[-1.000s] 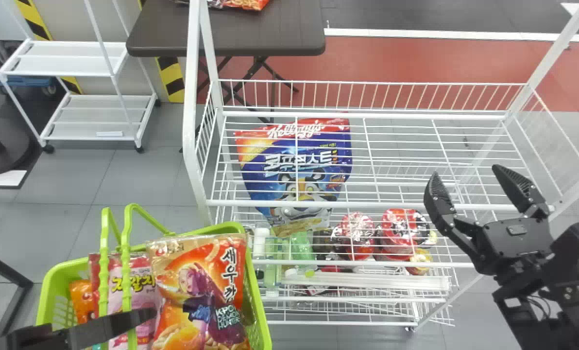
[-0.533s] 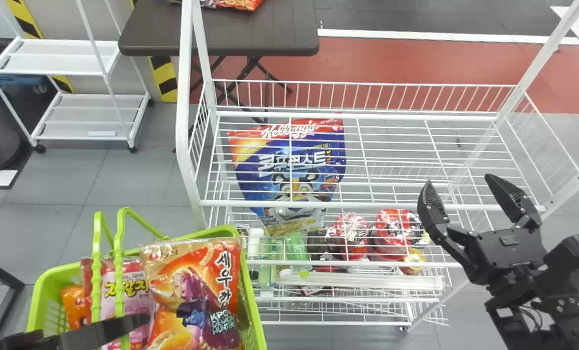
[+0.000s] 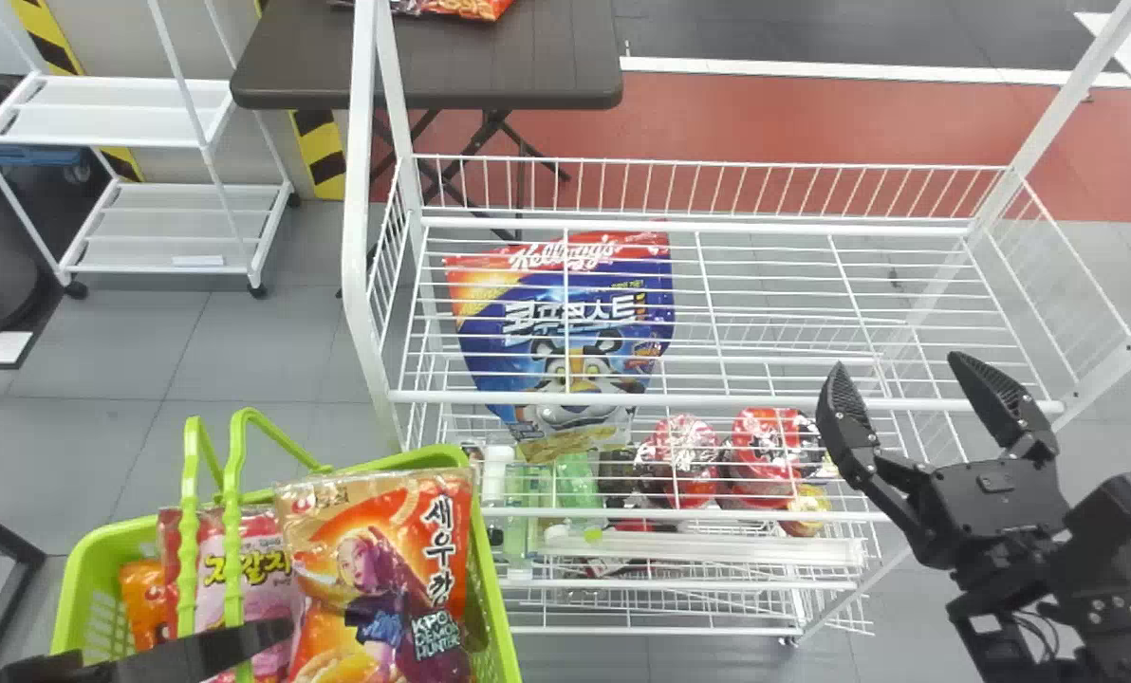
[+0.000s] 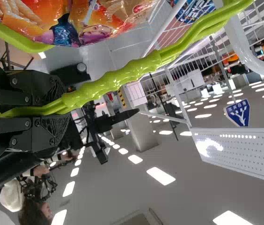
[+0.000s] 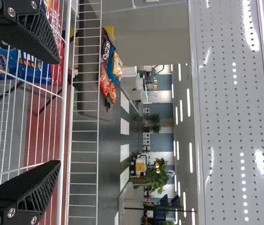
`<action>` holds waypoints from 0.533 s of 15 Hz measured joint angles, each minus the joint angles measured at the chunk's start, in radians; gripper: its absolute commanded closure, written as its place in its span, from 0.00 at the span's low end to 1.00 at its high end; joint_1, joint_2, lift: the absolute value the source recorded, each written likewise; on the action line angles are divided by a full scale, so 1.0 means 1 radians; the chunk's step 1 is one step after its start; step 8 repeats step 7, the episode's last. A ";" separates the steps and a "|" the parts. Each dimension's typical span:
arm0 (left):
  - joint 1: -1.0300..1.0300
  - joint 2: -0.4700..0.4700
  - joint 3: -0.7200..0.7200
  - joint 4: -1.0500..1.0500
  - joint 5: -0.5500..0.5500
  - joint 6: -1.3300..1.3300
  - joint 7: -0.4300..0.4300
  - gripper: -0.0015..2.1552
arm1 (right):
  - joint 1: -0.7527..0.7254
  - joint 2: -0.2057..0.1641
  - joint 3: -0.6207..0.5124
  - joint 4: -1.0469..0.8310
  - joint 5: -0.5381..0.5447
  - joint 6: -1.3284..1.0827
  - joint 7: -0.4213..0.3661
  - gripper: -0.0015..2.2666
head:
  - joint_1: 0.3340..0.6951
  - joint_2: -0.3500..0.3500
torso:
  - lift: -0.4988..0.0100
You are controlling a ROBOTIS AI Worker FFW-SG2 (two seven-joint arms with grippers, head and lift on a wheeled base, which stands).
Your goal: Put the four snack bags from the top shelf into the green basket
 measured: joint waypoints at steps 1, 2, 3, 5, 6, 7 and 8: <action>0.000 -0.001 0.000 -0.002 0.000 0.003 0.000 1.00 | 0.002 0.004 0.000 0.000 0.000 -0.003 0.000 0.02 | 1.00 0.44 | 0.98; 0.001 -0.003 0.000 -0.004 0.000 0.006 0.000 1.00 | 0.005 0.007 0.000 0.000 0.000 -0.005 0.000 0.02 | 1.00 0.44 | 0.98; 0.001 -0.004 -0.001 -0.006 0.000 0.008 0.000 1.00 | 0.007 0.010 -0.002 0.000 0.000 -0.006 -0.001 0.02 | 1.00 0.44 | 0.98; 0.002 -0.005 -0.002 -0.007 0.000 0.009 0.000 1.00 | 0.010 0.014 -0.005 0.000 -0.001 -0.004 -0.001 0.02 | 1.00 0.43 | 0.98; 0.003 -0.005 -0.002 -0.007 0.000 0.009 0.000 1.00 | 0.013 0.016 -0.005 -0.002 -0.004 -0.005 -0.001 0.02 | 1.00 0.43 | 0.98; 0.003 -0.006 -0.002 -0.009 0.000 0.009 0.000 1.00 | 0.016 0.016 -0.005 -0.004 -0.011 -0.006 0.000 0.02 | 1.00 0.43 | 0.98; 0.003 -0.006 -0.002 -0.009 0.000 0.009 0.000 1.00 | 0.016 0.016 -0.005 -0.004 -0.011 -0.006 0.000 0.02 | 1.00 0.43 | 0.98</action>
